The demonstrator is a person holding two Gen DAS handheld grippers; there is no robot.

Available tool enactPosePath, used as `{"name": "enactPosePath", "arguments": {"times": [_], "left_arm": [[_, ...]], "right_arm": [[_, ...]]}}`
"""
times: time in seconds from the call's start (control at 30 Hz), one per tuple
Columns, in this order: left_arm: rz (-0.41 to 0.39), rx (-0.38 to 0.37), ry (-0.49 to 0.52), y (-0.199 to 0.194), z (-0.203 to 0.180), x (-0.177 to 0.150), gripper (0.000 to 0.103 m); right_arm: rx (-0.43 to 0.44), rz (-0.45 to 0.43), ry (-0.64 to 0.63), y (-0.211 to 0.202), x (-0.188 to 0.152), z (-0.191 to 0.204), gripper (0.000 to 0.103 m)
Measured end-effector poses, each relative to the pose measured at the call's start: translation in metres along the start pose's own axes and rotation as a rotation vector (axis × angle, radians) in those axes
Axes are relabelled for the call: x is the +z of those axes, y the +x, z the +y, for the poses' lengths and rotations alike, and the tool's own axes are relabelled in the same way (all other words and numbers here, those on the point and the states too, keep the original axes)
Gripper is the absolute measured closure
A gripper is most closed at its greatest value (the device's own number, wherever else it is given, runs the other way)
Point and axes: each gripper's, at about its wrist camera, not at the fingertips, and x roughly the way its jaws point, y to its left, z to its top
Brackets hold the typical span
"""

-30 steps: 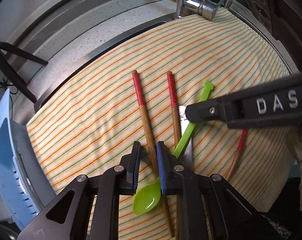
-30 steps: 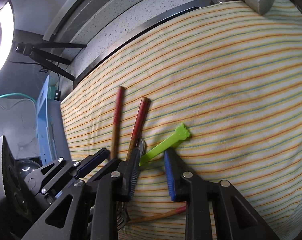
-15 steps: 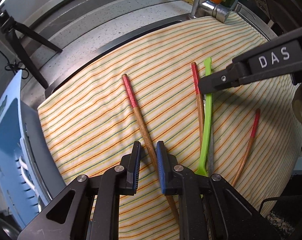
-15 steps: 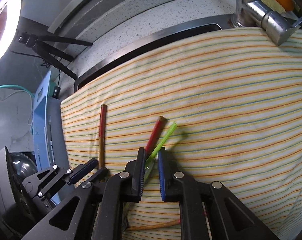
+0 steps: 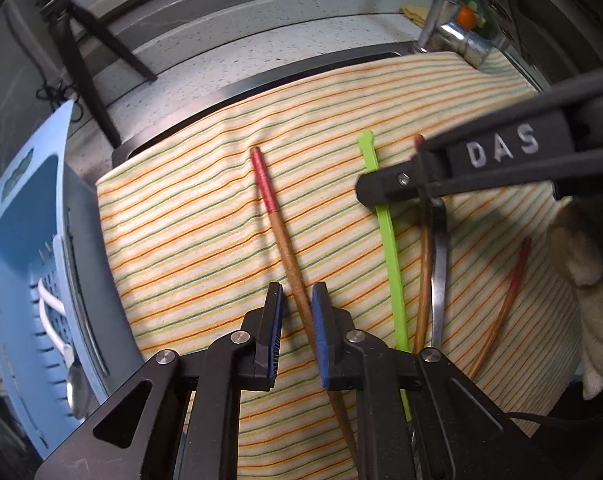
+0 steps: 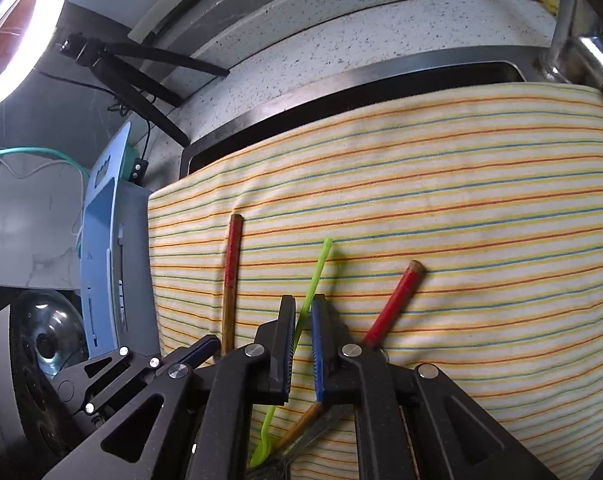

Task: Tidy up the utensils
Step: 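Grasp a red-tipped chopstick with the left gripper while the right grasps the lime-green spoon, then carry the chopstick with the left gripper while the right carries the green spoon, releasing both into the basket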

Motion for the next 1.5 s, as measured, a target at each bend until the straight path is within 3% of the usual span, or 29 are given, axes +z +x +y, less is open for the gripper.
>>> {"name": "enactPosePath", "arguments": {"times": [0.17, 0.33, 0.37, 0.57, 0.8, 1.0, 1.17, 1.3, 1.5], "left_arm": [[-0.004, -0.016, -0.038, 0.002, 0.004, -0.008, 0.083], [-0.016, -0.040, -0.058, -0.001, 0.006, -0.012, 0.094], [-0.019, -0.044, -0.066, -0.002, 0.006, -0.013, 0.094], [-0.048, -0.099, -0.144, -0.012, 0.018, -0.019, 0.095], [-0.104, -0.127, -0.162, -0.035, 0.019, -0.022, 0.096], [-0.217, -0.152, -0.197, -0.080, 0.029, -0.025, 0.097], [-0.285, -0.146, -0.229, -0.115, 0.048, -0.031, 0.097], [-0.331, -0.091, -0.253, -0.140, 0.075, -0.040, 0.097], [-0.327, -0.029, -0.343, -0.144, 0.120, -0.054, 0.097]], "right_arm": [[0.009, 0.042, -0.025, 0.002, -0.010, 0.008, 0.090], [-0.005, 0.050, -0.066, 0.009, -0.027, 0.015, 0.091], [-0.009, 0.047, -0.070, 0.008, -0.027, 0.016, 0.095], [0.082, 0.035, -0.013, -0.002, -0.026, 0.005, 0.099], [0.154, 0.004, 0.020, -0.023, -0.025, 0.003, 0.100], [0.213, -0.028, 0.018, -0.048, -0.022, 0.009, 0.100], [0.244, -0.058, -0.021, -0.066, -0.021, 0.026, 0.100], [0.278, -0.055, -0.060, -0.072, -0.022, 0.049, 0.100], [0.312, -0.034, -0.124, -0.063, -0.025, 0.091, 0.100]]}}
